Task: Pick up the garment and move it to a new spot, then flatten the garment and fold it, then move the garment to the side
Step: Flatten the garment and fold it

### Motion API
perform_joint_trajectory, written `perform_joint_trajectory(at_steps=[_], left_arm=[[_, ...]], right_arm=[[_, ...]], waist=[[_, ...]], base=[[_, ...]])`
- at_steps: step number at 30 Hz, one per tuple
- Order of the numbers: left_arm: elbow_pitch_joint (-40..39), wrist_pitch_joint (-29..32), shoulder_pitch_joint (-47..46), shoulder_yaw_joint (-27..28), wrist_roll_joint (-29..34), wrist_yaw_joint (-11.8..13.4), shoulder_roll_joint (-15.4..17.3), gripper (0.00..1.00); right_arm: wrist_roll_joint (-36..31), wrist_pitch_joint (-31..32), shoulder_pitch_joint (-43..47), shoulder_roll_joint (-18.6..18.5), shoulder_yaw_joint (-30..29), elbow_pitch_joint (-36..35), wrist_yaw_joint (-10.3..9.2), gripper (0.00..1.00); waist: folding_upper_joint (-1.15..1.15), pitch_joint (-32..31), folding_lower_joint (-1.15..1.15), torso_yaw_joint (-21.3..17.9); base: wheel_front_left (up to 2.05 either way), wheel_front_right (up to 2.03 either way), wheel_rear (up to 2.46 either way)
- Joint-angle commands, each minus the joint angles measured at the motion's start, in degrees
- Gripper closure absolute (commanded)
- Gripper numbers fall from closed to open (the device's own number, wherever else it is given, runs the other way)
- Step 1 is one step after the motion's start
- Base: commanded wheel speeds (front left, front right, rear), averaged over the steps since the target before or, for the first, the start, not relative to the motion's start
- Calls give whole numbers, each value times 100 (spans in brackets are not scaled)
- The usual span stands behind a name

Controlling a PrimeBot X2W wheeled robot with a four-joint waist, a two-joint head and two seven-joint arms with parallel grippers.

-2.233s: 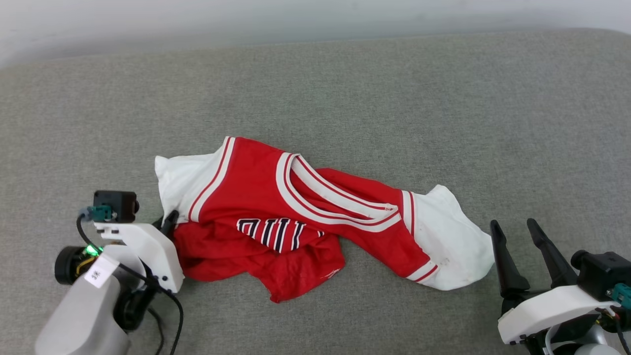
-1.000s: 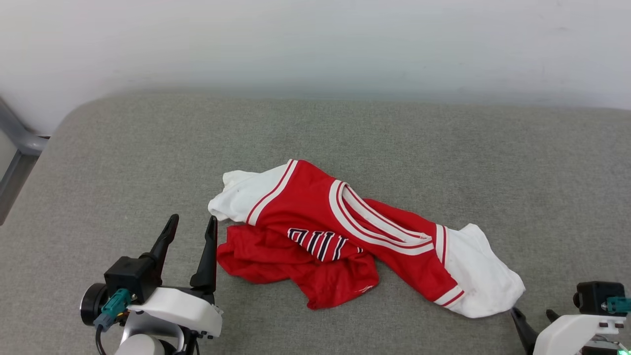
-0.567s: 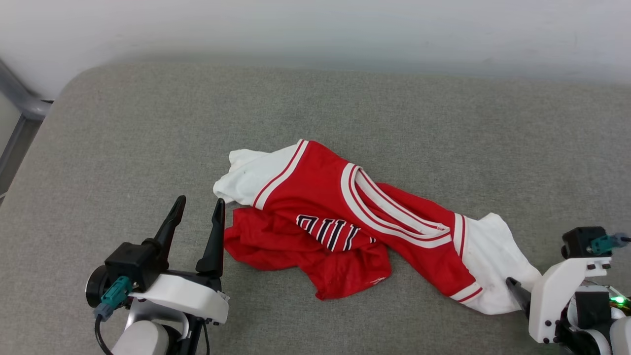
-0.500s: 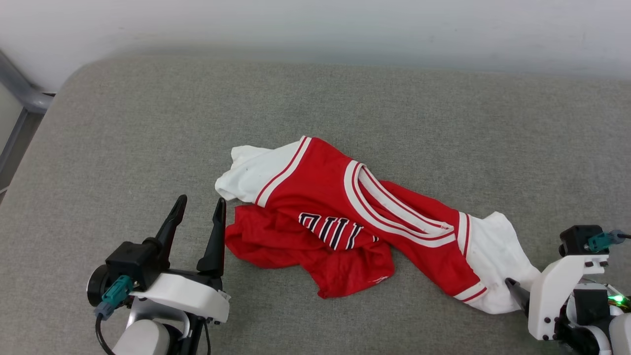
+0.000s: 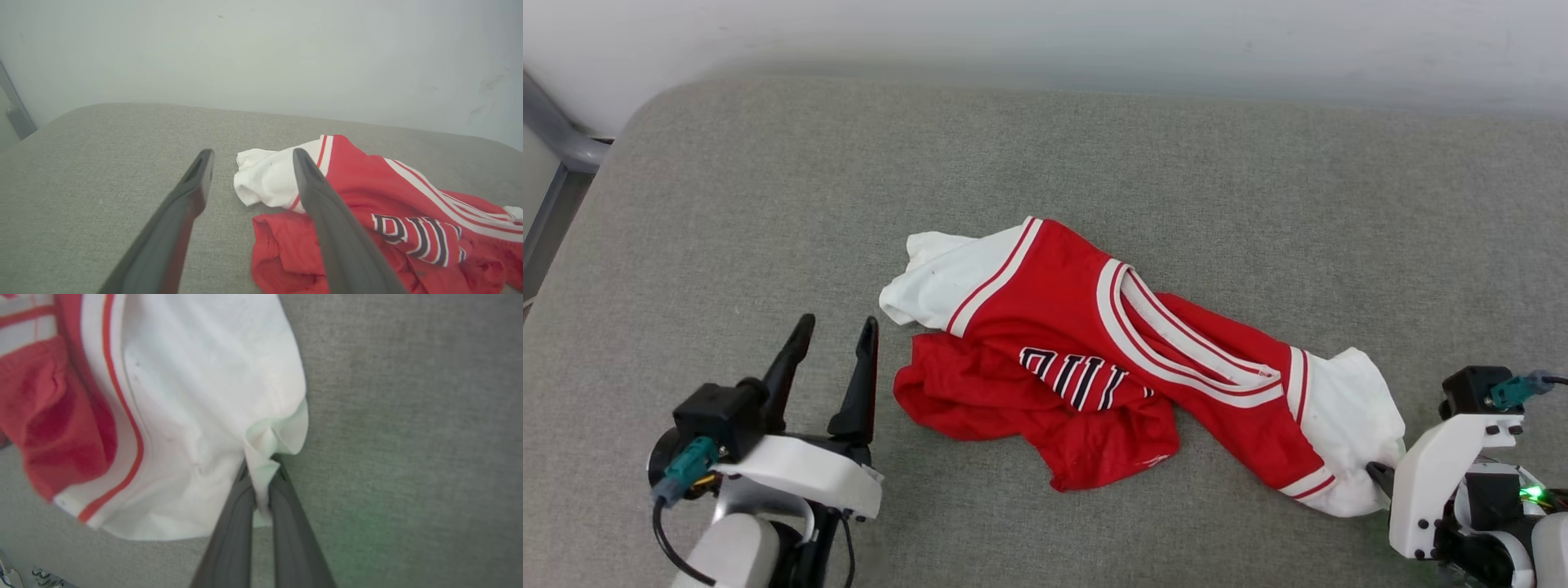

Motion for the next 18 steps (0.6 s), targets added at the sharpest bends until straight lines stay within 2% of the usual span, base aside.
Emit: perform_joint_trajectory(at_steps=[1,6,13,18], left_arm=[[-2,79,-157,37,-37,-49,86,0],[-31,758,-643,123,-384,-346,371,0],[230,2784,-1555,-13,-1228,-715,979,0],[644,3986,-2119,-89,-1915,-814,1326,0]], right_arm=[[-8,-79,117,61,-40,-45,-7,100],[-99,-320,64,129,-253,-709,-6,100],[-266,-302,-32,326,-117,-1362,-5,100],[-314,-452,-88,474,92,-1505,-5,100]], waist=[[0,-16,0,-29],[0,26,0,-132],[0,317,0,-467],[0,555,0,-736]], base=[[0,0,0],[0,0,0],[0,0,0],[0,0,0]])
